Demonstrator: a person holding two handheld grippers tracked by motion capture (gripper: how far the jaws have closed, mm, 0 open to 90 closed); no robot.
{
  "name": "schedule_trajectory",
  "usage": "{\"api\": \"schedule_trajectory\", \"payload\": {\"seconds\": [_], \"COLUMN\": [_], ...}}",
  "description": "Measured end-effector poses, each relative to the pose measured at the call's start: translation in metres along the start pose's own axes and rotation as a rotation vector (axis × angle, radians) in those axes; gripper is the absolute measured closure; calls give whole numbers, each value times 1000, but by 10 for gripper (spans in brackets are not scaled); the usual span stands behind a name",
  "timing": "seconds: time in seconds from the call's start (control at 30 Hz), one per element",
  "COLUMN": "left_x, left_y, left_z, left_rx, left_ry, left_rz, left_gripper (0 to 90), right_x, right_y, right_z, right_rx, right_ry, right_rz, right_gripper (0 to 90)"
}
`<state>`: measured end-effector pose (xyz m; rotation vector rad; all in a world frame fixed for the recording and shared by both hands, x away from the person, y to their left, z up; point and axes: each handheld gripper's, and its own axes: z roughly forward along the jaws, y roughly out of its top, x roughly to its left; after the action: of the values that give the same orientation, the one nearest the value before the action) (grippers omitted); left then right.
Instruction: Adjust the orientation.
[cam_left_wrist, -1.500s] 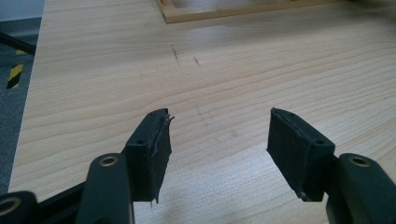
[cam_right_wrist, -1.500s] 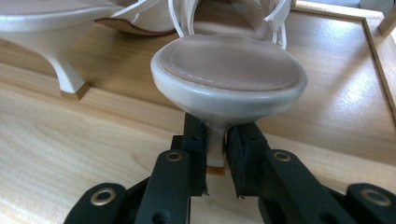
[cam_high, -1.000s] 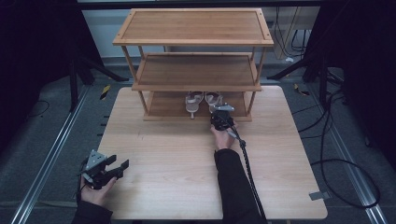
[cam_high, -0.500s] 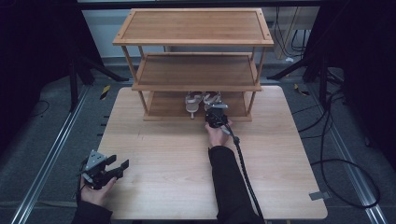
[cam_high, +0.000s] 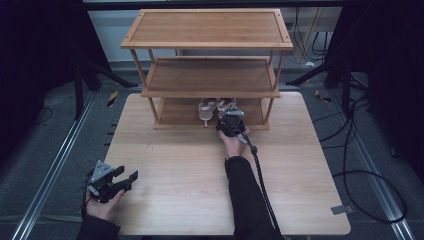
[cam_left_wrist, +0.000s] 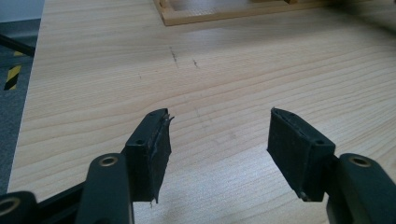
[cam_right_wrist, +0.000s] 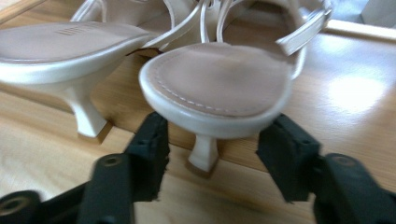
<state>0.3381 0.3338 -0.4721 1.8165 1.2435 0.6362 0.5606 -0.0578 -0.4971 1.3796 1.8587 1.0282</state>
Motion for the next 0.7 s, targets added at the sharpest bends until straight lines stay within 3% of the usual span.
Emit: {"api": "schedule_trajectory", "payload": {"seconds": [0.07, 0.13, 0.2, 0.3, 0.4, 0.63, 0.7], "left_x": [0, 0, -1, -1, 0, -1, -1], "left_y": [0, 0, 0, 0, 0, 0, 0], "left_z": [-1, -1, 0, 0, 0, 1, 1], "left_rx": [-1, -4, -2, 2, 1, 5, 8], "left_ry": [-1, 0, -3, -6, -7, -8, -3], "left_rz": [0, 2, 5, 8, 2, 6, 8], "left_gripper": [380, 380, 379, 379, 379, 378, 378], "right_x": [0, 0, 0, -3, -9, -35, -38], "right_y": [2, 1, -2, -3, -6, -17, -19], "right_z": [-11, -25, -44, -59, -78, -123, -129], "right_rx": [5, -36, -28, -33, -24, -37, -37], "right_ry": [-3, 31, 58, 74, 107, 128, 133], "right_rz": [-20, -18, -35, -39, -31, -29, -25], "right_gripper": [357, 334, 286, 267, 238, 203, 199]}}
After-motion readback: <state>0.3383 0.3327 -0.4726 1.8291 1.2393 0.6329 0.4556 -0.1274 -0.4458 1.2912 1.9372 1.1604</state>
